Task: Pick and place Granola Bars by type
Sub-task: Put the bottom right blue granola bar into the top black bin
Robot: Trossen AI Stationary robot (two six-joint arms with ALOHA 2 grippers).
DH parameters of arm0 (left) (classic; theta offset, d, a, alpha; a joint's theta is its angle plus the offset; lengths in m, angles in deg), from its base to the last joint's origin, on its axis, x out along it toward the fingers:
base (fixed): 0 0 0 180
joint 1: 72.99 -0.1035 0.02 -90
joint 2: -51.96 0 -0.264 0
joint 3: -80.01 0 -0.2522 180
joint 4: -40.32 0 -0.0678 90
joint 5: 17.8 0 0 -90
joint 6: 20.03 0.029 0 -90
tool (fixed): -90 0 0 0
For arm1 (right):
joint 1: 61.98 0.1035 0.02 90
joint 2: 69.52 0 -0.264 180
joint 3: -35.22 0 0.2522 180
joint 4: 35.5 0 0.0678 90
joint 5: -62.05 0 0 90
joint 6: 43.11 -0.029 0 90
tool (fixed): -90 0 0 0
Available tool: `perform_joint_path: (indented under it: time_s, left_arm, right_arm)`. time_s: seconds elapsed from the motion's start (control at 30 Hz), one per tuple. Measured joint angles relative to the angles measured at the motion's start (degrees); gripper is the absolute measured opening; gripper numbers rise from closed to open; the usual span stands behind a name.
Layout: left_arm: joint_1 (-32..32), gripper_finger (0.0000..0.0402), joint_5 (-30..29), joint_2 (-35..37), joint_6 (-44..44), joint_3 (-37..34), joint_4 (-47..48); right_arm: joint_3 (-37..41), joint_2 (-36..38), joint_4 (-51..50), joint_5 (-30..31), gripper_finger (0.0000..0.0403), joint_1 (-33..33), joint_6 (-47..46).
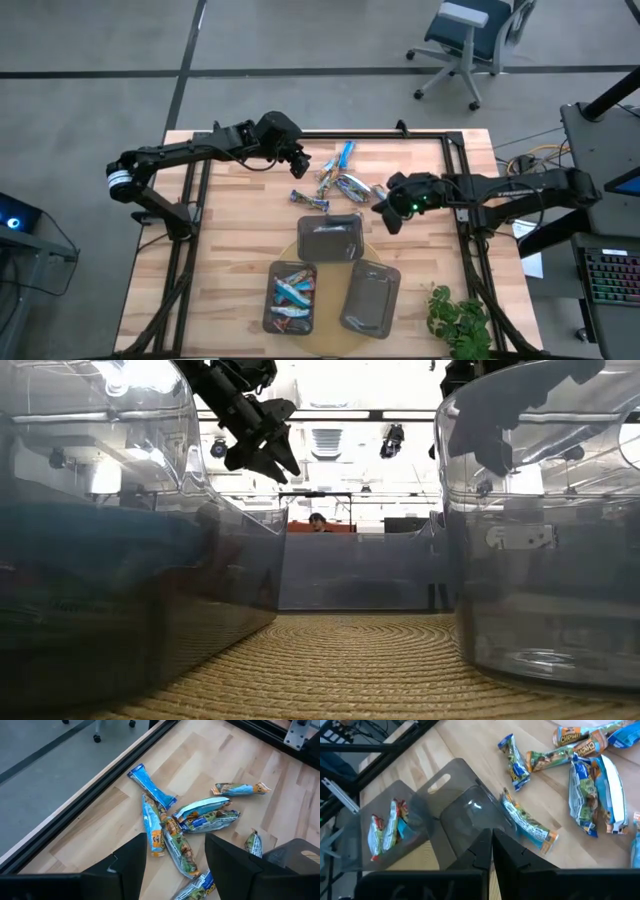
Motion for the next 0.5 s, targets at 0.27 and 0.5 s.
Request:
perform_joint_path:
  time_s: [0.27, 0.5]
  left_arm:
    - [0.04, 0.0183, -0.01, 0.00, 0.06, -0.02, -1.59]
    - [-0.02, 0.0192, 2.54, 0.00, -0.98, 0.02, -6.13]
  right_arm:
    - [0.00, -0.58, 0.44, 0.26, 0.0009, 0.45, -0.35]
    - [0.00, -0.58, 0.69, 1.02, 0.0009, 0.45, -0.36]
